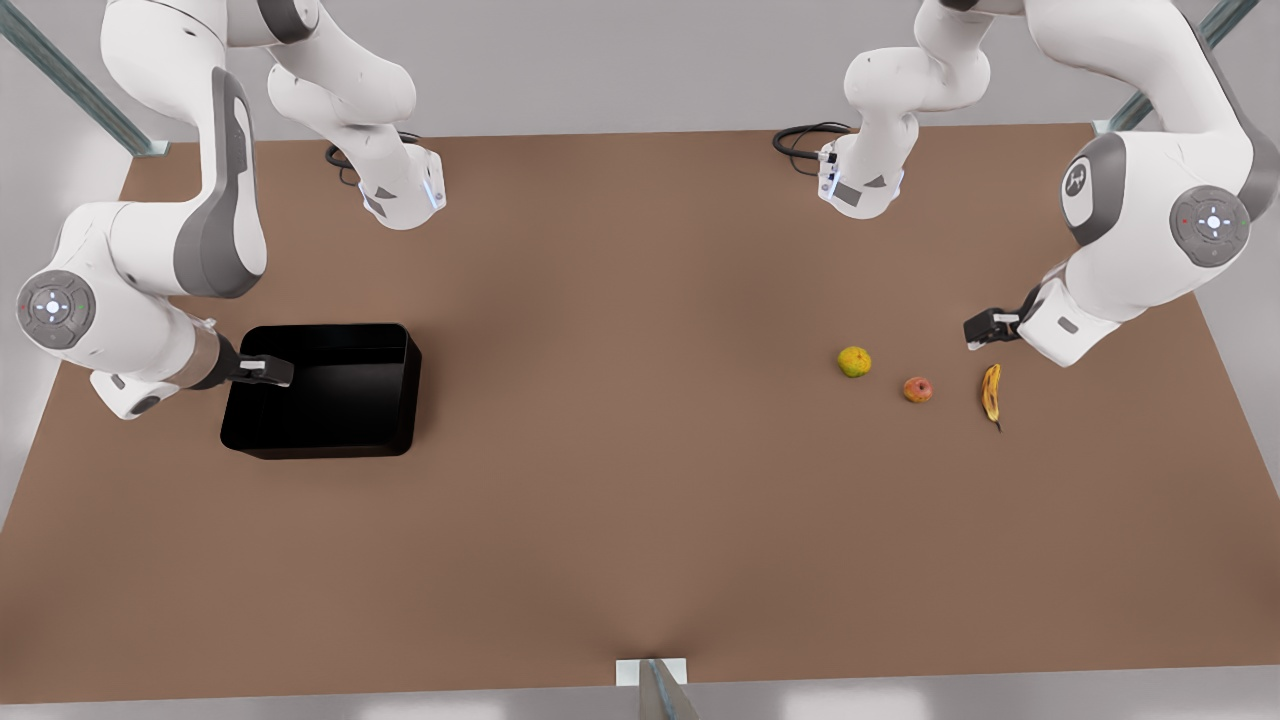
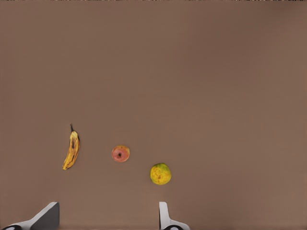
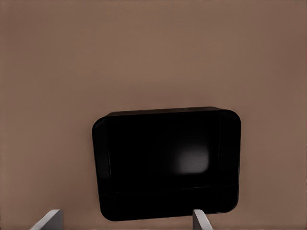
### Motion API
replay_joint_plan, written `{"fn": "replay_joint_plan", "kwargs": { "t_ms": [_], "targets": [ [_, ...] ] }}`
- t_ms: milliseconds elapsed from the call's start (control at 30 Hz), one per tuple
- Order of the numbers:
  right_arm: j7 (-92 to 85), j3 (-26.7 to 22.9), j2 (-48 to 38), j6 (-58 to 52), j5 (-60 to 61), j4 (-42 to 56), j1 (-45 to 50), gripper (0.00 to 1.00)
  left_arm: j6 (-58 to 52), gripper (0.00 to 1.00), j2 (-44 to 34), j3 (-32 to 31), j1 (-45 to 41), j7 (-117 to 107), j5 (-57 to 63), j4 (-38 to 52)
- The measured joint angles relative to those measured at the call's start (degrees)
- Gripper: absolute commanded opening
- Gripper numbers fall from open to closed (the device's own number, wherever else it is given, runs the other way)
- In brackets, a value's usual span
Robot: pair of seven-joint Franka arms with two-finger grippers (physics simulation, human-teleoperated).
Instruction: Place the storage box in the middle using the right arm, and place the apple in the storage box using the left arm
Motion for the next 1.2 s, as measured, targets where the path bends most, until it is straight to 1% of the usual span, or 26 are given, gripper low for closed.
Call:
{"fn": "replay_joint_plan", "kwargs": {
  "t_ms": [67, 100, 133, 167, 200, 233, 267, 300, 367, 400, 433, 467, 500, 533, 567, 667, 733, 867, 900, 967, 1033, 1200],
  "targets": [
    [0.0, 0.0, 0.0, 0.0, -0.1, 0.0, -0.1, 1.0, -0.5, 1.0, 1.1, 0.0, -0.6, -0.9, 0.0, 0.0],
    [-0.1, -0.1, 0.0, -0.2, -0.5, -0.1, -0.5, 1.0, -1.0, 1.0, 2.3, -0.5, -2.1, -4.5, -0.1, -2.2],
    [-0.5, -0.1, -0.5, 0.1, -0.7, -1.2, -2.2, 1.0, 0.9, 1.0, 3.3, -2.4, -2.9, -5.5, -0.2, -5.7],
    [-3.3, -0.1, -0.6, 0.1, -1.2, -1.3, -4.7, 1.0, 7.7, 1.0, 3.7, -2.6, -2.7, -5.5, -0.4, -10.8],
    [-5.9, -0.1, -0.7, 0.9, -1.6, -1.5, -7.7, 1.0, 17.8, 1.0, 3.6, -2.5, -0.8, -5.0, -0.6, -16.9],
    [-7.5, -0.1, -2.5, 3.8, -1.7, -5.2, -10.1, 1.0, 26.3, 1.0, 3.2, -2.5, 0.5, -4.8, -0.7, -23.1],
    [-7.5, -0.1, -5.9, 9.1, -1.6, -12.3, -10.4, 1.0, 30.5, 1.0, 2.9, -2.6, 0.5, -4.8, -0.8, -26.7],
    [-7.6, -0.1, -7.8, 11.8, -1.6, -16.6, -9.6, 1.0, 32.1, 1.0, 2.9, -2.6, 1.0, -4.5, -0.9, -28.1],
    [-8.2, 0.0, -8.1, 16.2, -1.6, -20.5, -8.4, 1.0, 37.8, 1.0, 3.0, -2.5, 2.6, -2.2, -1.0, -33.4],
    [-9.8, 0.0, -7.5, 18.6, -1.6, -21.4, -8.8, 1.0, 38.5, 1.0, 3.0, -2.5, 3.2, -1.9, -1.0, -34.7],
    [-11.2, 0.0, -6.9, 21.8, -1.6, -23.0, -10.7, 1.0, 39.4, 1.0, 2.9, -2.5, 2.8, -1.9, -1.0, -36.4],
    [-12.9, 0.0, -5.9, 23.8, -1.5, -23.5, -14.2, 1.0, 43.8, 1.0, 3.1, -2.5, 2.8, -0.7, -1.0, -40.1],
    [-13.1, 0.0, -4.9, 25.4, -1.5, -23.9, -17.8, 1.0, 44.3, 1.0, 4.0, -2.5, 3.5, 0.0, -1.0, -40.6],
    [-13.2, 0.0, -3.7, 28.5, -1.5, -25.3, -19.2, 1.0, 44.4, 1.0, 5.1, -2.5, 4.2, 0.6, -1.0, -40.5],
    [-13.3, 0.0, -2.6, 31.5, -1.5, -26.7, -18.6, 1.0, 44.3, 1.0, 5.9, -2.5, 3.9, 0.7, -1.0, -40.5],
    [-13.4, 0.0, -0.4, 43.9, -1.5, -35.2, -21.5, 1.0, 44.8, 1.0, 8.4, -2.5, 5.7, 0.8, -0.7, -39.9],
    [-14.0, 0.0, 1.7, 45.6, -1.6, -35.9, -22.8, 1.0, 45.0, 1.0, 8.4, -2.3, 7.5, 6.7, -0.5, -40.1],
    [-19.0, 0.0, 3.0, 46.5, -1.6, -37.9, -26.1, 1.0, 45.1, 1.0, 10.5, -2.1, 7.9, 7.7, -0.3, -40.0],
    [-19.3, 0.0, 3.8, 48.5, -1.6, -39.0, -26.4, 1.0, 45.4, 1.0, 11.5, -2.1, 8.0, 7.7, -0.3, -39.9],
    [-20.6, -0.1, 8.7, 55.2, -1.6, -39.8, -27.6, 1.0, 46.3, 1.0, 12.6, -2.1, 8.8, 7.7, -0.2, -39.9],
    [-20.7, 0.0, 11.1, 58.0, -1.6, -39.8, -28.2, 1.0, 46.4, 1.0, 13.2, -2.0, 8.8, 7.7, -0.2, -39.7],
    [-20.7, 0.0, 10.8, 57.6, -1.6, -39.9, -28.1, 1.0, 46.4, 1.0, 14.7, -2.0, 8.9, 7.6, -0.2, -39.4]
  ]
}}
